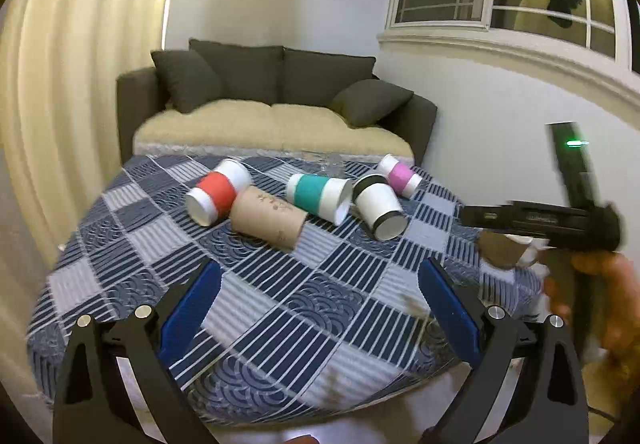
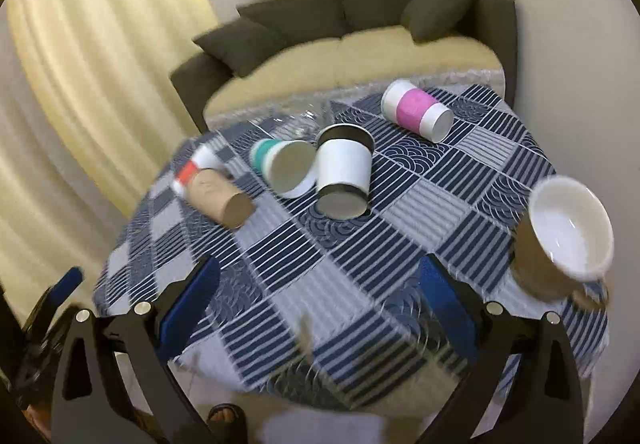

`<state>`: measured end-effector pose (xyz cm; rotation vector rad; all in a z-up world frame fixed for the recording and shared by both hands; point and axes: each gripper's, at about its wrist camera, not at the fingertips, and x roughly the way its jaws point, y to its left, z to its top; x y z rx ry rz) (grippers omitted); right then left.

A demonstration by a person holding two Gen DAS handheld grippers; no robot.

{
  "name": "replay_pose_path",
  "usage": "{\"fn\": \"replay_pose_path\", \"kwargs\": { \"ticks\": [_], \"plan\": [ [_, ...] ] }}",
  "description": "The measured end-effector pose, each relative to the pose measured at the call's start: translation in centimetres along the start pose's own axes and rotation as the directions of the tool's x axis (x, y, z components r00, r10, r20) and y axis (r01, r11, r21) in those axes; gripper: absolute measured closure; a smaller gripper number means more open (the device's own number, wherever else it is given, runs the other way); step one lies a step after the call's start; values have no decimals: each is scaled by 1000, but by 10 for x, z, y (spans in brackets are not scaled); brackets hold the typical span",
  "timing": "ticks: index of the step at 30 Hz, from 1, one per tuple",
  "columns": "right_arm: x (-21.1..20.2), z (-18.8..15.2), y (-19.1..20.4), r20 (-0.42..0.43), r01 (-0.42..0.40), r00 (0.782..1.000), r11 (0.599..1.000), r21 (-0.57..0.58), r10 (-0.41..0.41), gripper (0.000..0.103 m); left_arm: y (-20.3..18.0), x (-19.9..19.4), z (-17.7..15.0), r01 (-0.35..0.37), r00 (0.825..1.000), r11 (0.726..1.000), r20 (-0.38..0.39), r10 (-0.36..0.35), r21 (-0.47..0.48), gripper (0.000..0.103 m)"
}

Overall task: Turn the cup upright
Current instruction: 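Reach the right gripper to the black-and-white cup and grasp its side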

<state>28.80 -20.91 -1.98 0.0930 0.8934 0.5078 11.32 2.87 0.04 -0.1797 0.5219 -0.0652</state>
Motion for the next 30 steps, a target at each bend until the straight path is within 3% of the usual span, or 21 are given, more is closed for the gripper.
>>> {"fn": "replay_pose_path", "kwargs": {
  "ticks": [2,8,10,16,20,26,30],
  "plan": [
    [21,18,-2,-60,48,997,999,-12,-49,5,3,9,8,19,999,999,-29,-20,-28,7],
    [77,63,-1,-213,37,976,999,-15,-40,5,4,43,22,33,991,997,-128,-41,-68,7],
    [92,72,1,-258,47,965,998,-30,-53,5,3,56,24,72,983,994,-164,-86,-86,7],
    [128,90,-7,-375,77,925,997,8,-68,5,1,84,24,98,972,989,-203,-118,-107,7],
    [144,97,-14,-412,84,909,996,34,-63,5,3,91,17,103,968,987,-217,-128,-121,7],
    [162,104,-15,-451,99,889,995,10,-84,17,11,99,8,108,959,981,-243,-146,-161,7],
    [169,103,-14,-458,134,881,991,-6,-122,35,11,101,5,104,959,982,-247,-141,-157,7]
  ]
}}
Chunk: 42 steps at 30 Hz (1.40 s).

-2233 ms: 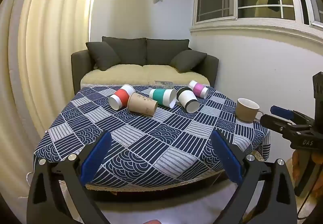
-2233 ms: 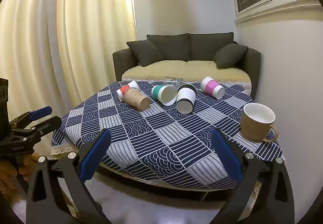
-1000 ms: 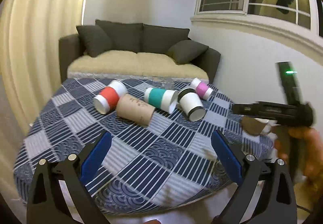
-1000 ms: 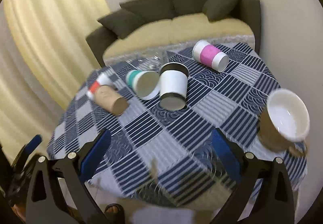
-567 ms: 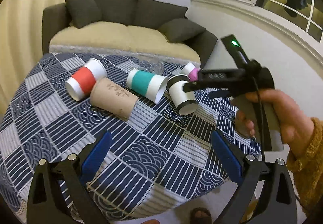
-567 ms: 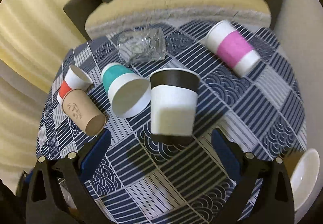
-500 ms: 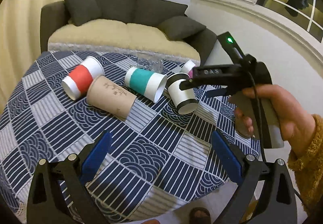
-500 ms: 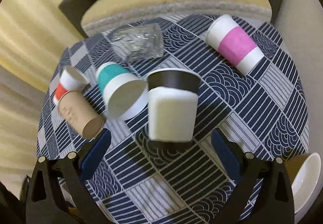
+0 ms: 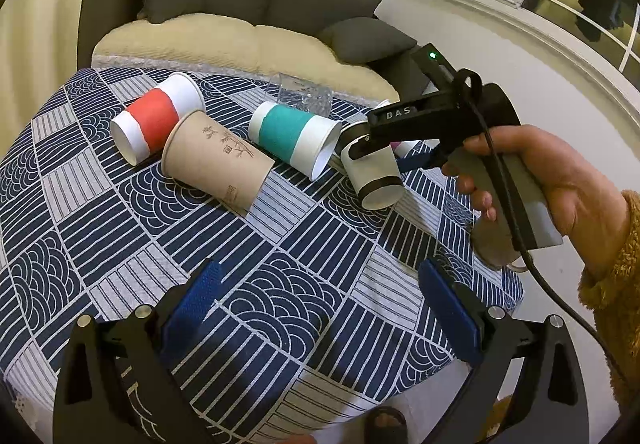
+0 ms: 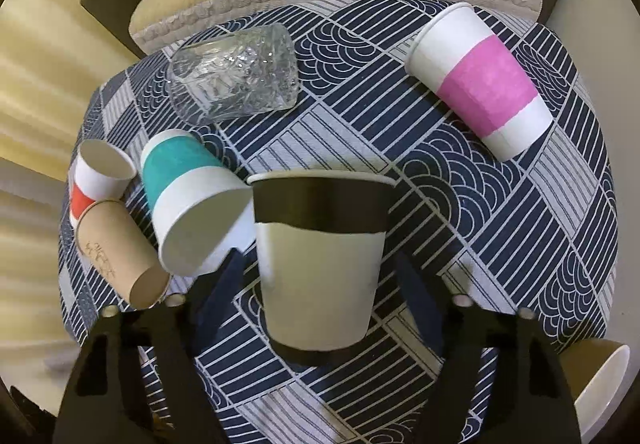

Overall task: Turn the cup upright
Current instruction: 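Reach the right gripper to the black-and-white cup and grasp its side, then lift the black-and-white cup with the right gripper and rotate it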

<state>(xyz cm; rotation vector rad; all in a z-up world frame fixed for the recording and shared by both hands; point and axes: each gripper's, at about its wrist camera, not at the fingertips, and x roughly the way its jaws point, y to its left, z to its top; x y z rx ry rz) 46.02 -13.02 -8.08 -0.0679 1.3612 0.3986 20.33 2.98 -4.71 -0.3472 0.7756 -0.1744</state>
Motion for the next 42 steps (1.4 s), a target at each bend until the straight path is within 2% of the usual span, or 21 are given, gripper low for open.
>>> {"fn": "replay_pose_path", "kwargs": {
  "ticks": [2,3,10,16,24,31,37,42],
  "plan": [
    [3,0,0,-4,3,1000,1000,2,-3,35,0,1,-1,0,1000,1000,-3,0,-2,7],
    [4,0,1,-3,5,1000,1000,-3,-5,39,0,2,-1,3,1000,1000,-4,-3,-3,7],
    [-4,-10,3,2,2,1000,1000,-17,-2,39,3,-1,-6,-10,1000,1000,0,10,-1,7],
    [-27,-28,11,20,14,1000,999,-50,-13,39,4,-4,-9,-32,999,999,7,32,20,7],
    [-57,-62,28,27,-16,999,996,-84,19,39,1,-22,-19,-33,999,999,30,33,13,7],
    [-57,-96,49,4,-88,996,993,-75,88,39,0,-43,-35,-35,999,999,28,35,4,7],
    [-42,-122,60,-37,-167,985,985,-36,166,39,2,-65,-62,-30,999,999,10,30,-29,7],
    [-26,-139,69,-67,-204,977,979,-2,204,39,0,-76,-70,-37,999,999,18,37,-22,7]
  ]
}}
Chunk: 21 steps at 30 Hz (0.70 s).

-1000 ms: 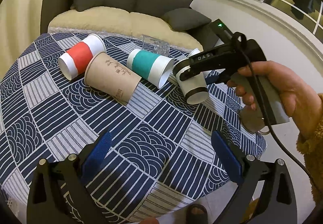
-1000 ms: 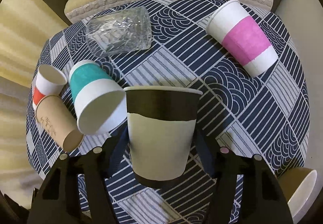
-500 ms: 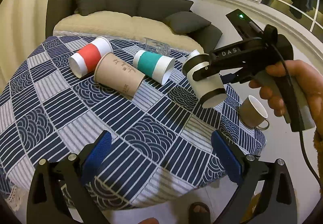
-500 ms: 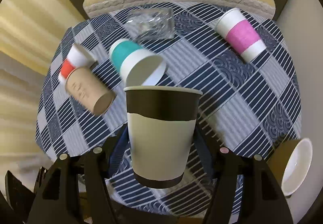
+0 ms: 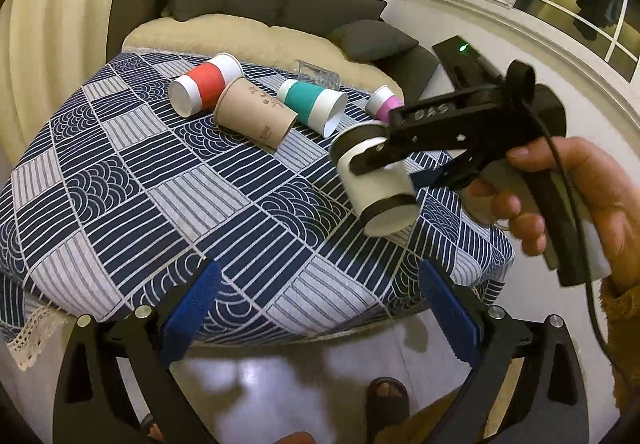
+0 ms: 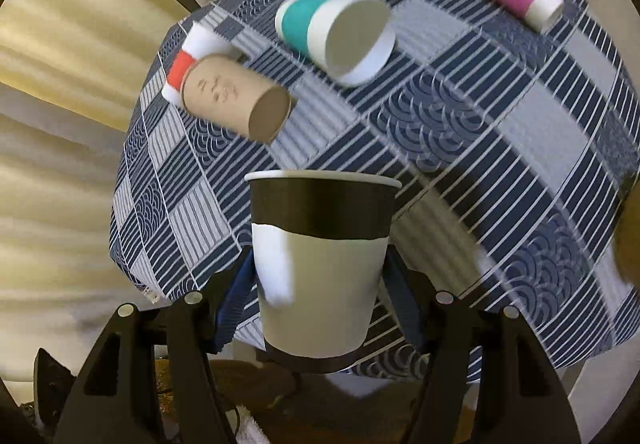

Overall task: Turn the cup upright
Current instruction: 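Lift the black-and-white cup with the right gripper and rotate it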

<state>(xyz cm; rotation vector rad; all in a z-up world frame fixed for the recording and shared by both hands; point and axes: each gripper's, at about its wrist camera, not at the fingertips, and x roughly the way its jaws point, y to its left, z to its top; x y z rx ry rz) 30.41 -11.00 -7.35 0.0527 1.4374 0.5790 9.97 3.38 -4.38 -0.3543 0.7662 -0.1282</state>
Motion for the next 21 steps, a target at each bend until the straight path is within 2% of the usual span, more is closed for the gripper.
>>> {"fn": "replay_pose_path", "kwargs": {
  "ticks": [8,13,21],
  "plan": [
    [13,-21,9,-6,-42,999,999,28,42,39,-10,3,-11,5,1000,999,-17,-5,34,7],
    [18,-21,13,-13,-48,999,999,17,48,39,-12,11,-11,-13,1000,998,-26,14,57,7],
    [20,-20,13,-17,-69,997,998,9,69,36,-4,15,-12,-32,999,999,-35,34,37,7]
  ]
}}
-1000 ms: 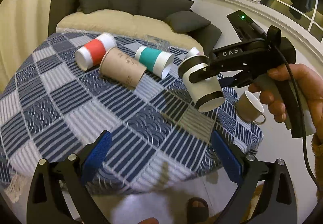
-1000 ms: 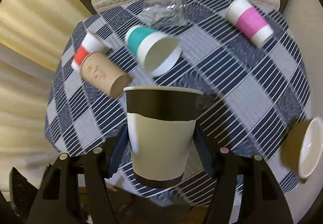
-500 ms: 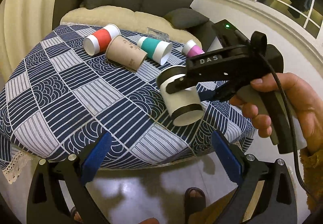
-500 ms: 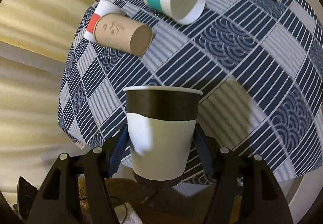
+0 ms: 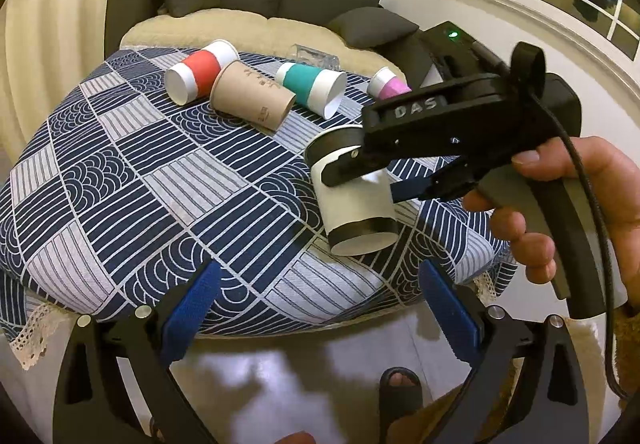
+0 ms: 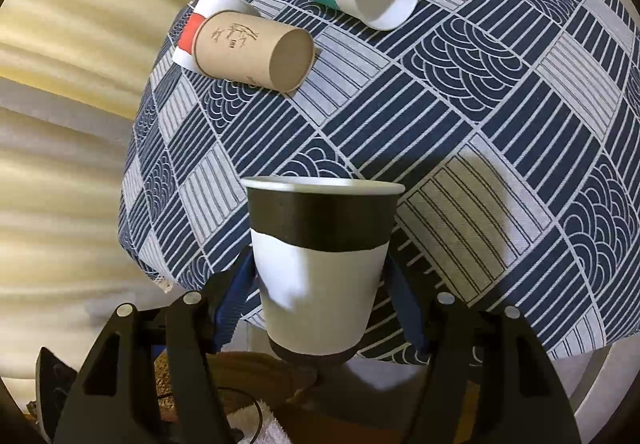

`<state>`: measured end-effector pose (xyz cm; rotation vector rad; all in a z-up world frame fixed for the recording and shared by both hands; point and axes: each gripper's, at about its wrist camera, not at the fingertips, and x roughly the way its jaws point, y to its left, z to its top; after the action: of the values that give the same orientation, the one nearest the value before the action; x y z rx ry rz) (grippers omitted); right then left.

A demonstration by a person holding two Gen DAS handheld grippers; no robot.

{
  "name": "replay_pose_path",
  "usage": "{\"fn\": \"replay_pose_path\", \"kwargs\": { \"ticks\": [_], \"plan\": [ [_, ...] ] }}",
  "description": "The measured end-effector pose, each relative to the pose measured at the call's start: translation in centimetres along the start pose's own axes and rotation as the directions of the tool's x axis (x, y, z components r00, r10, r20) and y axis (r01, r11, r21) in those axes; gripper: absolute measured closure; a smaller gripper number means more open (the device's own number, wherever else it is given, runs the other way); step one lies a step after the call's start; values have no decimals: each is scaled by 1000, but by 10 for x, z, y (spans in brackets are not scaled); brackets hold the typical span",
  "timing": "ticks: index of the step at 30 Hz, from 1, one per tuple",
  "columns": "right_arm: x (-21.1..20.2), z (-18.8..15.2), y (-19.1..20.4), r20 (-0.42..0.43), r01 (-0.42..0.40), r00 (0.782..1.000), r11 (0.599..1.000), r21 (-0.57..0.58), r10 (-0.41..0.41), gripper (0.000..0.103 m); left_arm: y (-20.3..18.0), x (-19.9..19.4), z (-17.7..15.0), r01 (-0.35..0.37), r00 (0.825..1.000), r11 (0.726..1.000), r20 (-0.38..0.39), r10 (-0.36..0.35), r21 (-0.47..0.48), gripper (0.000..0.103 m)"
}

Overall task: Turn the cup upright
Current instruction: 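Lift the black-and-white cup with the right gripper and rotate it, then grasp the cup with the left gripper while the right gripper holds it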

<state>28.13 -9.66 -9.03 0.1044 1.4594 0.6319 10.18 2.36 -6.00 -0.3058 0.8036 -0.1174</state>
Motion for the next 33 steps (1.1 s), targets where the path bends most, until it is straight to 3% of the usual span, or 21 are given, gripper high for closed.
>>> {"fn": "replay_pose_path", "kwargs": {
  "ticks": [8,13,18,22,26,33],
  "plan": [
    [-32,-3,0,55,-32,998,999,-16,32,31,1,2,0,-9,1000,1000,-6,9,-12,7],
    [-75,-22,-13,133,-129,982,991,-22,131,30,-3,2,2,6,1000,1000,-2,-6,-10,7],
    [-107,-57,-41,209,-225,951,974,-29,226,27,-8,7,15,16,999,999,-37,-17,-39,7],
    [-118,-87,-57,251,-289,923,956,-53,293,26,-14,14,24,-40,994,998,-105,36,-38,7],
    [-121,-110,-71,294,-342,890,936,-79,349,26,-16,20,37,-16,988,997,-152,4,-78,7],
    [-111,-132,-103,349,-451,825,890,-72,446,26,-29,49,67,-44,962,996,-274,20,-80,7]
  ]
}}
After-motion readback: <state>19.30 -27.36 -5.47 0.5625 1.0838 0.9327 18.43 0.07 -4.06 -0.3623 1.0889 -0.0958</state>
